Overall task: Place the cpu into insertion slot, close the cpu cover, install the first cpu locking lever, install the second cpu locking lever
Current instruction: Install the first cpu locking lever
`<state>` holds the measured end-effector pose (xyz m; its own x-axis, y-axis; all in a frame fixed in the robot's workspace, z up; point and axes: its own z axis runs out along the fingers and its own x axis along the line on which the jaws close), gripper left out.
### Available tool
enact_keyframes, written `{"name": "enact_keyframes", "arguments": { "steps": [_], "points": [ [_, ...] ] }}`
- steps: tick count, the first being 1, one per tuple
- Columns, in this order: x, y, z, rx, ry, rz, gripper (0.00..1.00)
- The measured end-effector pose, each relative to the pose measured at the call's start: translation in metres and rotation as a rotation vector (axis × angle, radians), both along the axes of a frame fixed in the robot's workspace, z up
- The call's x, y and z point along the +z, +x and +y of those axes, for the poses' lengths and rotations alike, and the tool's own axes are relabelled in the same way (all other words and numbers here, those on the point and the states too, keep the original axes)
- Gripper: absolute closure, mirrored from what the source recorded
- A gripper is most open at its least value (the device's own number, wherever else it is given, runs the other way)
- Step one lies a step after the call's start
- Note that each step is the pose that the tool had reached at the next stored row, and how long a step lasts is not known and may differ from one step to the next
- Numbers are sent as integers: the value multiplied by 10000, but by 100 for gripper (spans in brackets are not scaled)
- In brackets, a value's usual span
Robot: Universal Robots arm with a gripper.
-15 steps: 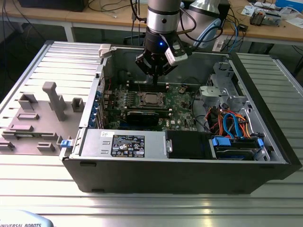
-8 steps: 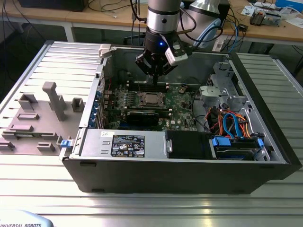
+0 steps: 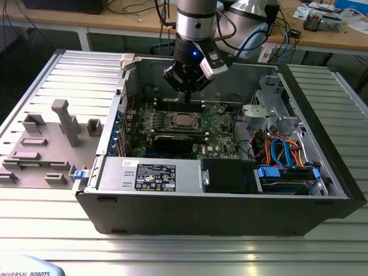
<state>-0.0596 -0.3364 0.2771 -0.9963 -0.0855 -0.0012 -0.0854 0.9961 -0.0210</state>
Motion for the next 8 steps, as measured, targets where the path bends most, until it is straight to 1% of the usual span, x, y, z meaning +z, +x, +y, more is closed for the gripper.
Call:
{"name": "enact_keyframes", "arguments": {
  "steps": [1, 2, 3, 4, 5, 8],
  "points": [
    [-2, -10, 0, 0, 32, -9, 89],
    [-3, -19, 0, -1, 106, -10, 89],
    [-4, -24, 0, -7, 192, -9, 89],
    [-7, -28, 0, -49, 329, -11, 89],
    [-15, -34, 1, -110, 386, -15, 89],
    [-37, -57, 6, -289, 382, -19, 89]
  ]
}}
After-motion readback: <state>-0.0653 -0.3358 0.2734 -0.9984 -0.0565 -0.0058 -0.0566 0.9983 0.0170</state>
